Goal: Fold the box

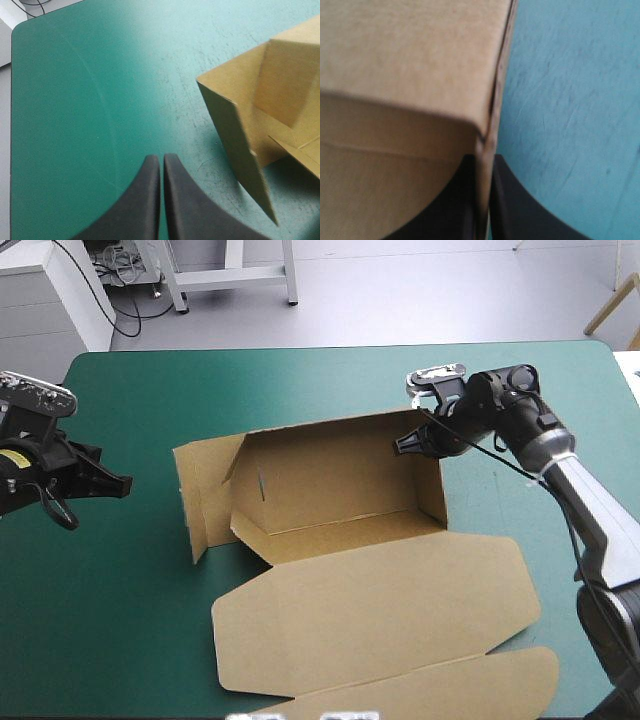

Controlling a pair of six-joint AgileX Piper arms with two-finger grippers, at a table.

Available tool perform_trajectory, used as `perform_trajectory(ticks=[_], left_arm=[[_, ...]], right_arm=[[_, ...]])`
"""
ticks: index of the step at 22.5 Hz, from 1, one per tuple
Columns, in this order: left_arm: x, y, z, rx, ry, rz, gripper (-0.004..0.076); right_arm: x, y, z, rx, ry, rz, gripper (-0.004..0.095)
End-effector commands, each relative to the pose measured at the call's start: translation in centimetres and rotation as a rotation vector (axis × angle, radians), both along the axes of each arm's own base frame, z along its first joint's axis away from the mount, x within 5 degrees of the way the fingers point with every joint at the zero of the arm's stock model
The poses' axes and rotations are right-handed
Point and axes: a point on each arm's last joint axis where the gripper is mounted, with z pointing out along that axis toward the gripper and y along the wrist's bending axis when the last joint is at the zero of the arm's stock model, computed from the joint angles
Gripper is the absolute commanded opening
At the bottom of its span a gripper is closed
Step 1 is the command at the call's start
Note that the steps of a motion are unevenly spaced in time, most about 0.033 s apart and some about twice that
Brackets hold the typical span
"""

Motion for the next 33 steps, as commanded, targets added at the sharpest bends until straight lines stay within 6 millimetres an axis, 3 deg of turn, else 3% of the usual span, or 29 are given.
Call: perform_trajectory(ticks=[1, 4, 7, 12, 17, 20, 23, 27, 31, 33], left_arm=[[-0.3, -0.1, 1.5, -0.026, -0.105, 0.004, 0.0007], [-0.3, -0.1, 1.5, -0.026, -0.105, 0.004, 0.0002], [-0.3, -0.1, 1.5, -0.026, -0.105, 0.004, 0.0002], [-0.3, -0.1, 1.5, -0.022, -0.108, 0.004, 0.0002], [-0.3, -0.1, 1.5, -0.023, -0.114, 0.004, -0.0006], [-0.2, -0.1, 1.6, -0.023, -0.121, 0.005, -0.001], [-0.2, -0.2, 1.6, -0.023, -0.121, 0.003, -0.001], [-0.2, -0.2, 1.6, -0.025, -0.121, 0.002, -0.001], [-0.2, -0.2, 1.6, -0.025, -0.121, 0.002, -0.001], [-0.2, -0.2, 1.6, -0.025, -0.121, 0.002, -0.001]], right_arm=[[1.4, 0.7, -1.1, 0.022, 0.021, 0.002, -0.0019], [2.5, 1.1, -1.1, 0.026, -0.014, 0.009, -0.0001], [3.1, 1.3, -1.0, 0.028, -0.028, 0.013, 0.0083], [3.4, 1.2, 1.9, 0.016, -0.114, 0.038, 0.0462], [2.7, 0.6, 5.2, -0.023, -0.148, 0.042, 0.0662], [0.8, -0.1, 9.4, -0.01, -0.242, 0.038, 0.0682], [-1.5, -0.9, 12.4, 0.013, -0.323, 0.034, 0.0682], [-6.7, -2.2, 17.4, 0.086, -0.461, 0.038, 0.0682], [-9.7, -3.2, 19.7, 0.105, -0.54, 0.04, 0.0682], [-9.9, -3.2, 19.8, 0.099, -0.548, 0.049, 0.0682]])
